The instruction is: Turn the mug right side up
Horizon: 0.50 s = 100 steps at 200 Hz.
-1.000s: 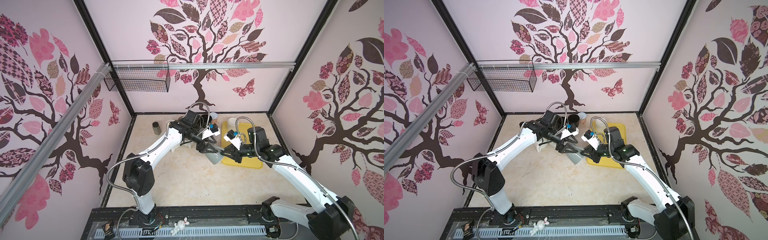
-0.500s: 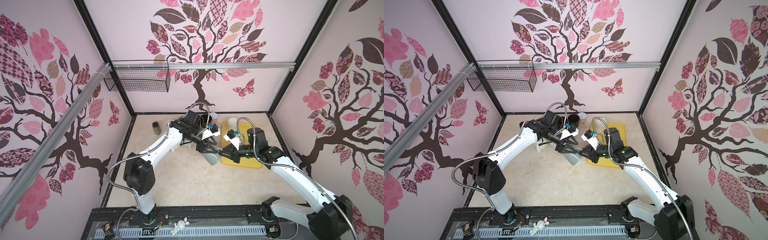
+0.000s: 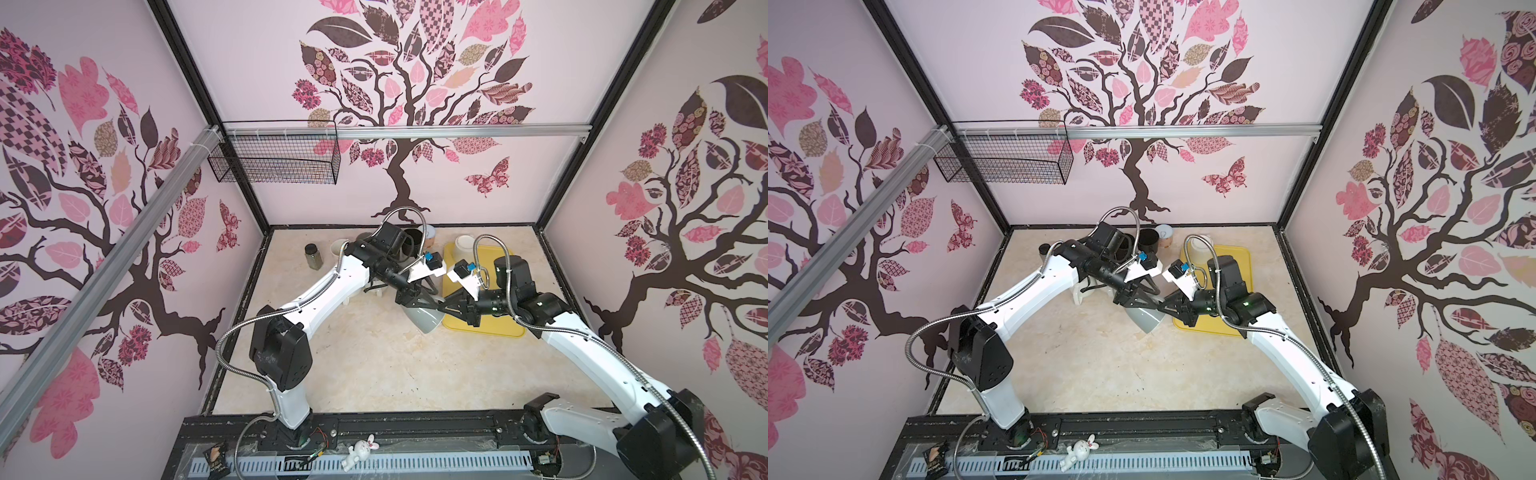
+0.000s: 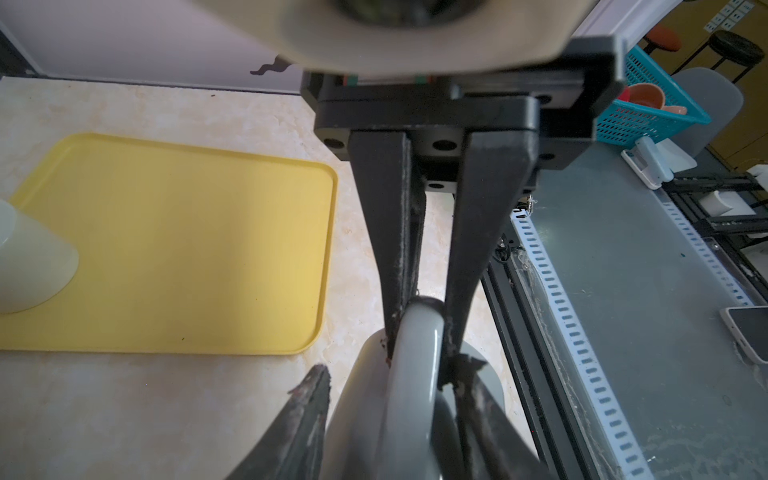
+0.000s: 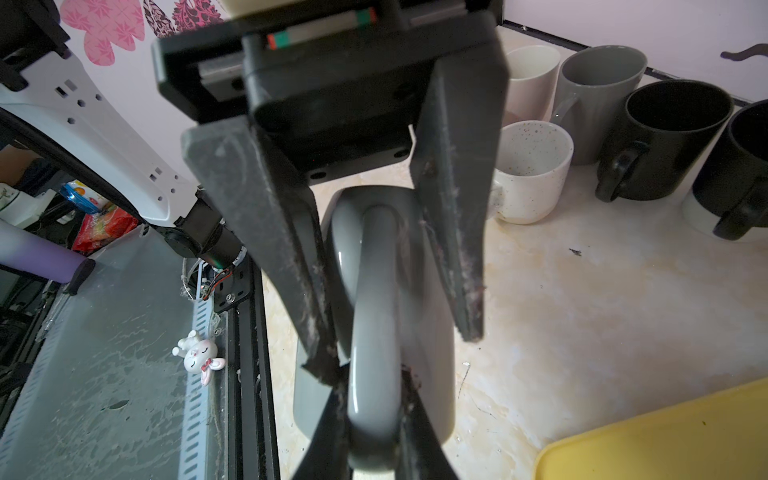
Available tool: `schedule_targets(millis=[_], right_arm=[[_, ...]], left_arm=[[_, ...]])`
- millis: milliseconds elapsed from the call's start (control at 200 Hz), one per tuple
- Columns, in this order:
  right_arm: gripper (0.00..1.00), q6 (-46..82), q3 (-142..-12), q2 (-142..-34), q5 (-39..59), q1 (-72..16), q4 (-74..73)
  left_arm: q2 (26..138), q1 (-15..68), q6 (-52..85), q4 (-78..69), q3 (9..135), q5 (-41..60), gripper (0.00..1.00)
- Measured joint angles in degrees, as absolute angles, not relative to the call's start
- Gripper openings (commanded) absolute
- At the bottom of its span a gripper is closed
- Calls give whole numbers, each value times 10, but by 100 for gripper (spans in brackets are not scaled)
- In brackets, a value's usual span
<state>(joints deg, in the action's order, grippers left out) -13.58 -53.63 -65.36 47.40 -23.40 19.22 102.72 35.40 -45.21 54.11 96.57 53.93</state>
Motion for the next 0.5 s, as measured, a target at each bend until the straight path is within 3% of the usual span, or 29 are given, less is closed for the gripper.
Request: schedule_targets(millis=[60, 190, 365, 420, 500], right_arm=[[0, -138, -536, -654, 469, -232, 192], [0, -151, -536, -653, 465, -230, 198], [0, -157, -536, -652, 445, -231, 197], [13, -158, -536, -652, 434, -231, 192], [21, -159, -529, -648, 414, -231, 176]], left_arm=[[1029, 356, -453, 549, 968, 544, 18], [1029, 357, -455, 556, 970, 540, 0], [1030, 358, -451, 545, 970, 531, 0], [1029, 359, -443, 531, 968, 525, 0], [1021, 358, -428, 495, 949, 519, 0]])
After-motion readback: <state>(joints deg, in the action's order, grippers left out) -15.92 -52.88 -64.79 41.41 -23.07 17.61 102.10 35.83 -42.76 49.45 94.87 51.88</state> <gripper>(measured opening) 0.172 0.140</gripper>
